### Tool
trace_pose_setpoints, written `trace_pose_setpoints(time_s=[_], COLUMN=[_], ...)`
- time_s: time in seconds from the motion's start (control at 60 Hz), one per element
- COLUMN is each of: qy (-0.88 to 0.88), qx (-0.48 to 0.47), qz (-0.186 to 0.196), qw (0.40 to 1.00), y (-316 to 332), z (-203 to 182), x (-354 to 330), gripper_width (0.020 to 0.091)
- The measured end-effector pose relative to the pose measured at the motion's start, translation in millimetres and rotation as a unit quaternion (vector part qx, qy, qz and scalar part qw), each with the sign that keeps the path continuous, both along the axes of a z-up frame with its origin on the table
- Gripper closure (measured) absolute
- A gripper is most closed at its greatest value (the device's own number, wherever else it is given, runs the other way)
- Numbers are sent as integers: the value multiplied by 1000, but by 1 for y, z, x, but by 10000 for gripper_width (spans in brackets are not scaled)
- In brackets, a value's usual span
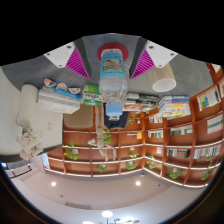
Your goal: Pour water
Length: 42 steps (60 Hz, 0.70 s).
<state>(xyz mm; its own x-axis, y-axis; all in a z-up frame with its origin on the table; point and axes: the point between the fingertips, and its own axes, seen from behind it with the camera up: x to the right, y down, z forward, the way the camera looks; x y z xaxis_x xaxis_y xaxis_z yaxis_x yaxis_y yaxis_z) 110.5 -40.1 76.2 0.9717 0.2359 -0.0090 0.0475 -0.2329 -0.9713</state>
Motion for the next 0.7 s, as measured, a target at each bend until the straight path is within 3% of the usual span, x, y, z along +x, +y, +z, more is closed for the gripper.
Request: trace_pose_setpoints(time_s=[0.333, 0.7], qy=[-27, -23], qx=[14, 45], qz=[-138, -155], qw=[990, 987], y=[-58, -77], z=[33, 55], x=[66, 84], gripper_width=[308, 309])
